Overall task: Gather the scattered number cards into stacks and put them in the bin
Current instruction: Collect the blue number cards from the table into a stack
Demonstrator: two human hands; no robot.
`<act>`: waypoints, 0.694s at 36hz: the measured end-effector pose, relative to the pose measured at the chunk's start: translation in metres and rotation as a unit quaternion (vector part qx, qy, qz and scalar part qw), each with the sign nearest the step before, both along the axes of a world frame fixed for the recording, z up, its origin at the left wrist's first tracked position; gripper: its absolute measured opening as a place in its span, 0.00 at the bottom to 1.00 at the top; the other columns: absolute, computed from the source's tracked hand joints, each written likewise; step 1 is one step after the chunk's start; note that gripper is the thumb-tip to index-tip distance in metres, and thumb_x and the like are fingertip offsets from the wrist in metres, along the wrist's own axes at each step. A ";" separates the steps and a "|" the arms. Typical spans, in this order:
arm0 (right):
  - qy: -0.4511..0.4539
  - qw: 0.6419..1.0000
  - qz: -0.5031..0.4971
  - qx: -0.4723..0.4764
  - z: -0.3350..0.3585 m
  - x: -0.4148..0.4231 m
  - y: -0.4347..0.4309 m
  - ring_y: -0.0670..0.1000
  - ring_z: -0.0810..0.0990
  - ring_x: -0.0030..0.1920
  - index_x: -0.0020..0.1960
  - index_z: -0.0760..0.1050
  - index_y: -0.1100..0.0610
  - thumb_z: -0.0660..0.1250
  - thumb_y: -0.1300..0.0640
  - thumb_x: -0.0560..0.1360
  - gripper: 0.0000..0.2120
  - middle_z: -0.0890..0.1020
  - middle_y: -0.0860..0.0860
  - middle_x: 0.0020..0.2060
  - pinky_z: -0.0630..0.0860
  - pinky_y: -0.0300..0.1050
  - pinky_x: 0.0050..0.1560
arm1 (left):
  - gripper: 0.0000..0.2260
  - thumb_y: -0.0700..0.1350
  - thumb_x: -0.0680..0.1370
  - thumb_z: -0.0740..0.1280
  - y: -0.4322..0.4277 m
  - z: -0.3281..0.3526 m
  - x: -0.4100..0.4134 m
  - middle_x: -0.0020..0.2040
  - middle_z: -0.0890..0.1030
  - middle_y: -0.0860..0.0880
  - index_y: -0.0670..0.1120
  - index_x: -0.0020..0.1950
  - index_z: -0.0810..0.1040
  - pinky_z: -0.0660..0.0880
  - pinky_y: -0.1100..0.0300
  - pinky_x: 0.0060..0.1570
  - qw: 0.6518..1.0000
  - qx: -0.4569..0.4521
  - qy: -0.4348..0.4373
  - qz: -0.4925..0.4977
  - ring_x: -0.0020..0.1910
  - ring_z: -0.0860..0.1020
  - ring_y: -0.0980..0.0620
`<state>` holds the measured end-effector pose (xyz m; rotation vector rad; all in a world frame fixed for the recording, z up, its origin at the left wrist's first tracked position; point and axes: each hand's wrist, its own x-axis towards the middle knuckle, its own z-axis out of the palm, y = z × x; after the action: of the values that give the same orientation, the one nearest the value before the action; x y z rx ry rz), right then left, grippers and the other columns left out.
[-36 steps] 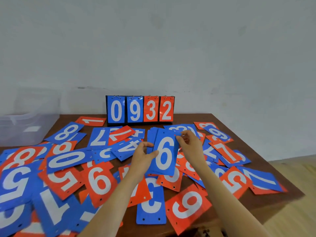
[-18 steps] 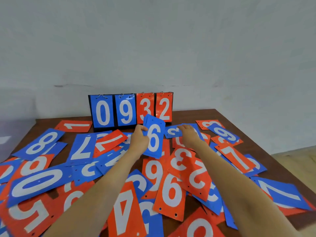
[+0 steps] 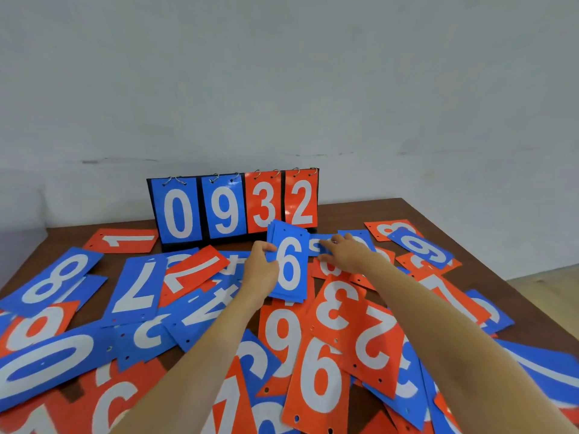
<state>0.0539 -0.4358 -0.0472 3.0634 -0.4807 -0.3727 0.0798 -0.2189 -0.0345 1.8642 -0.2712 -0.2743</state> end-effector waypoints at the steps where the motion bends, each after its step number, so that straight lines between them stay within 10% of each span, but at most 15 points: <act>1: 0.002 1.000 0.001 -0.019 0.001 0.001 0.003 0.61 0.60 0.71 0.76 0.54 0.49 0.51 0.42 0.81 0.26 0.62 0.57 0.71 0.66 0.57 0.68 | 0.11 0.36 0.78 0.62 0.000 0.001 -0.002 0.57 0.72 0.50 0.45 0.60 0.69 0.73 0.68 0.29 1.000 -0.002 -0.001 0.002 0.48 0.73 0.56; 7: 0.018 0.998 0.042 -0.030 0.005 -0.002 0.024 0.62 0.55 0.74 0.75 0.59 0.59 0.54 0.60 0.81 0.22 0.61 0.61 0.72 0.63 0.55 0.69 | 0.11 0.36 0.78 0.62 0.003 0.003 -0.013 0.63 0.72 0.46 0.45 0.60 0.69 0.74 0.67 0.31 1.000 -0.002 -0.003 0.008 0.53 0.74 0.53; 12: 0.005 0.999 0.032 -0.016 0.011 -0.002 0.031 0.58 0.75 0.59 0.71 0.61 0.59 0.53 0.54 0.81 0.20 0.70 0.58 0.65 0.73 0.51 0.55 | 0.10 0.37 0.79 0.62 0.013 0.003 -0.017 0.58 0.73 0.48 0.47 0.58 0.69 0.76 0.65 0.33 1.000 -0.013 0.011 0.015 0.49 0.74 0.55; 25: -0.134 0.990 0.001 -0.052 0.041 -0.050 0.069 0.55 0.80 0.52 0.68 0.65 0.56 0.58 0.58 0.79 0.17 0.79 0.55 0.58 0.76 0.46 0.45 | 0.09 0.34 0.79 0.61 0.053 0.021 -0.043 0.55 0.73 0.50 0.47 0.55 0.68 0.77 0.62 0.35 0.999 -0.041 -0.017 0.024 0.49 0.76 0.53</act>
<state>0.0042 -0.3665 -0.0059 3.0235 -0.4869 0.0662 0.0373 -0.1660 -0.0134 1.7930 -0.2563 -0.1966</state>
